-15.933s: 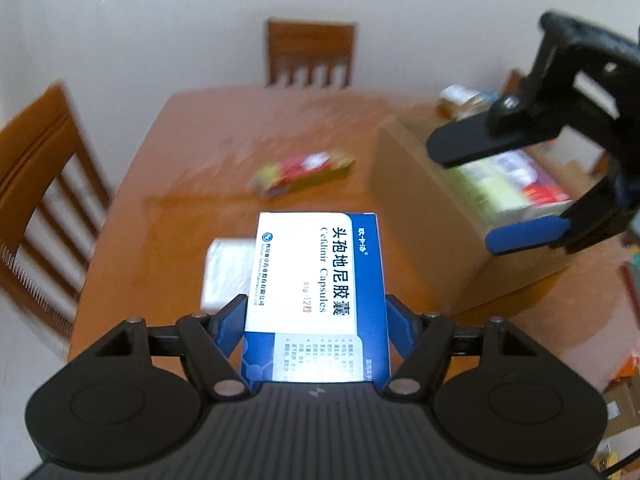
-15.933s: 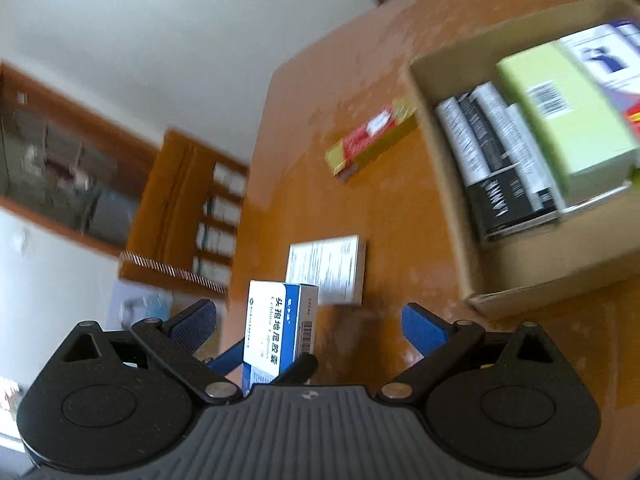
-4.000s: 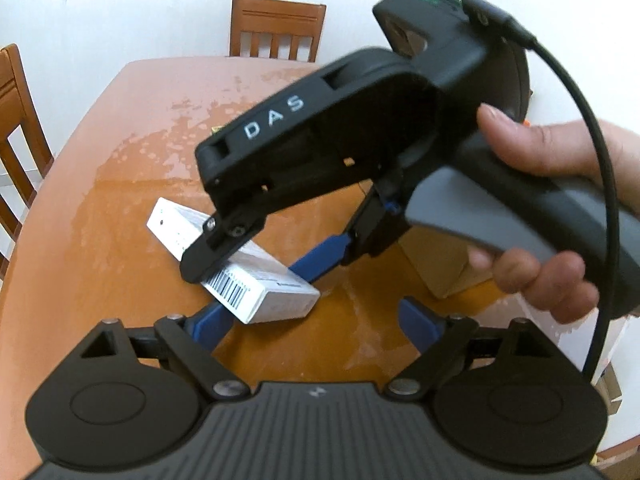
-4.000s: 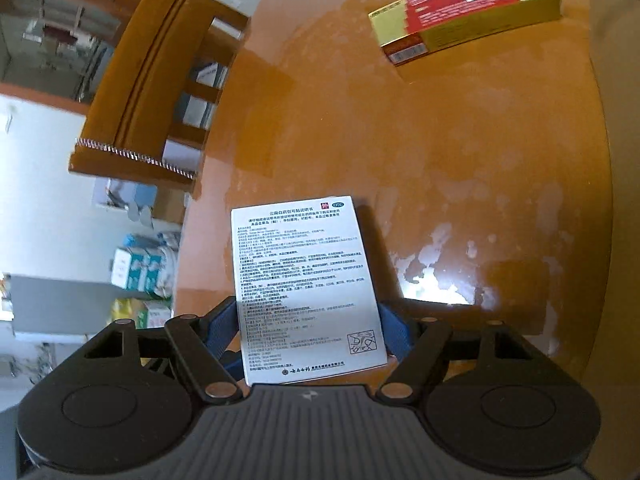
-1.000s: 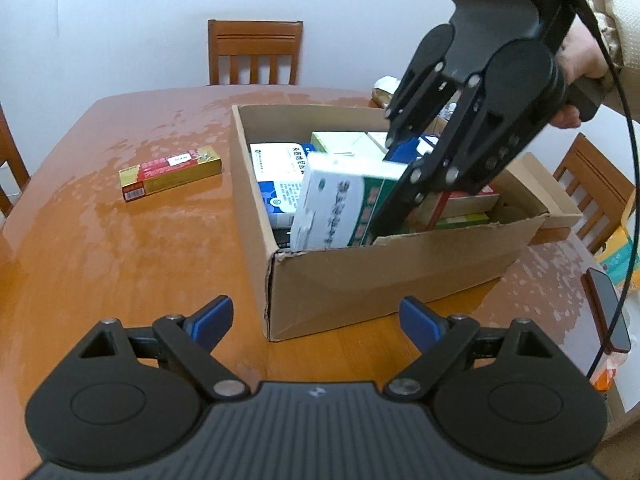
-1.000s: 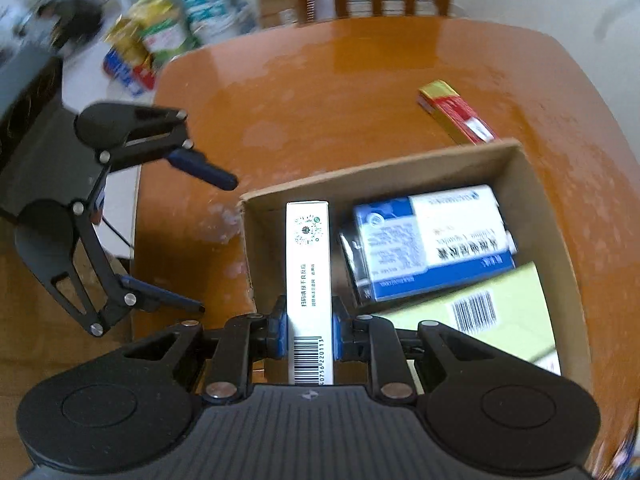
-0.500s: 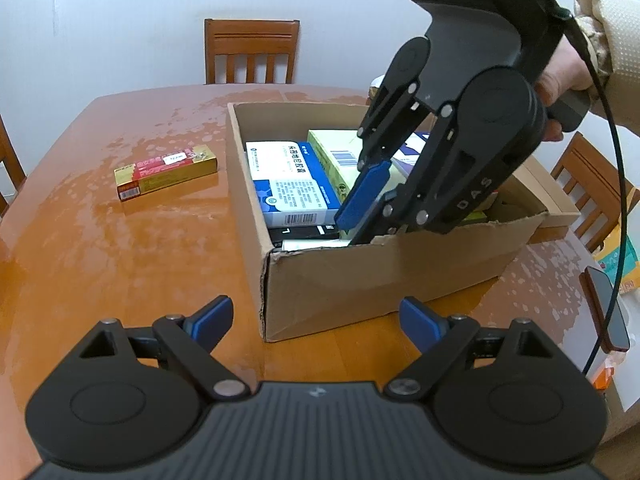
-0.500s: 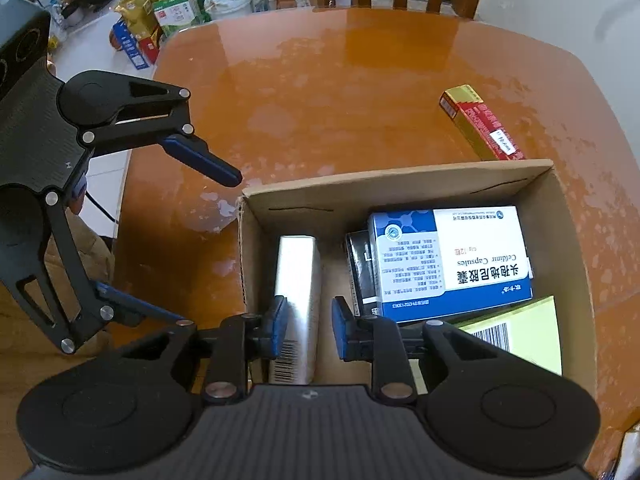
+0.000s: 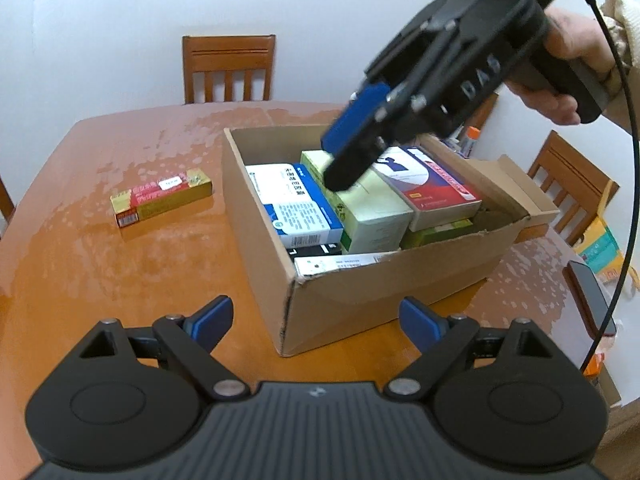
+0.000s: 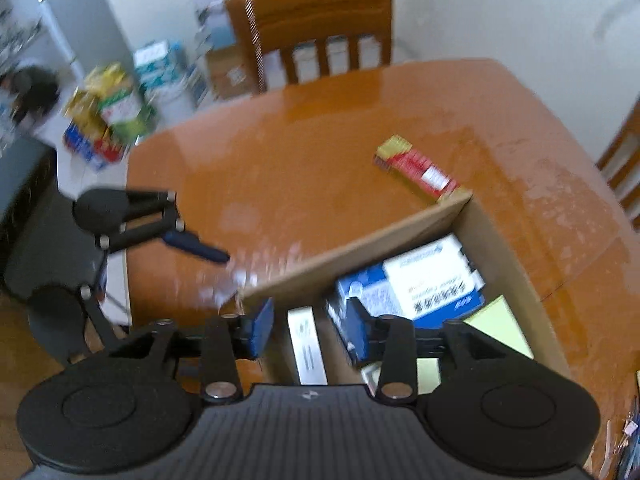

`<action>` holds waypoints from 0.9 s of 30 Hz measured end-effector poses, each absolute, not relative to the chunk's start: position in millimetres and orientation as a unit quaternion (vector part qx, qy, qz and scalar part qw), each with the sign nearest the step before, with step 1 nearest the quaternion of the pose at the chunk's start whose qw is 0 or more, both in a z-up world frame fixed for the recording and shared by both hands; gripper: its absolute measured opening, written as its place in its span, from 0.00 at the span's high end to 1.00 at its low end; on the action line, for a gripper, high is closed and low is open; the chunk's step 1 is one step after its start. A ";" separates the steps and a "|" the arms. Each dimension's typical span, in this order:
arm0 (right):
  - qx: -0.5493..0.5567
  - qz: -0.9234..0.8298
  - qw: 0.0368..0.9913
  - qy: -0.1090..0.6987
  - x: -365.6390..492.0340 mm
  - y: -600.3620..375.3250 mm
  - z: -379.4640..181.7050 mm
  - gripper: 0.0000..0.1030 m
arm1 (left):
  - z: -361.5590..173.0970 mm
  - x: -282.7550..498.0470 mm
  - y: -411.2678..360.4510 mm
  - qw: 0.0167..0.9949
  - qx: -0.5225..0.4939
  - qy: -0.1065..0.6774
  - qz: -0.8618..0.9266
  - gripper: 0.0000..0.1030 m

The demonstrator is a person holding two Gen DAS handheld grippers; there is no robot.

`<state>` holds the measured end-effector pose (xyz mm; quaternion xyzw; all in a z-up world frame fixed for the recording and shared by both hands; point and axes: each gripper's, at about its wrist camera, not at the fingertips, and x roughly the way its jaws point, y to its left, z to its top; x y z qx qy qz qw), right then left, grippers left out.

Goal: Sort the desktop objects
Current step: 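Move the right gripper down over the red-gold ointment box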

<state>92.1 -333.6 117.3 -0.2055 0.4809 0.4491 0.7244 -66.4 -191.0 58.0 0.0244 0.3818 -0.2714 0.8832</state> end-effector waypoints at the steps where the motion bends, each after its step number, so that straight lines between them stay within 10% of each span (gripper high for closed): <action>1: -0.206 0.444 0.730 0.476 91.4 -329.1 121.4 0.49 | 59.4 -65.6 -186.9 0.883 0.025 0.380 -0.275 0.12; 16: -0.329 0.382 0.753 0.422 135.4 -201.3 116.9 0.14 | 67.5 -51.6 -97.1 0.880 0.017 0.365 -0.303 0.12; 27: -0.438 0.418 0.658 0.448 221.5 -160.0 27.9 0.13 | 58.8 -36.1 -70.8 0.897 0.003 0.365 -0.248 0.11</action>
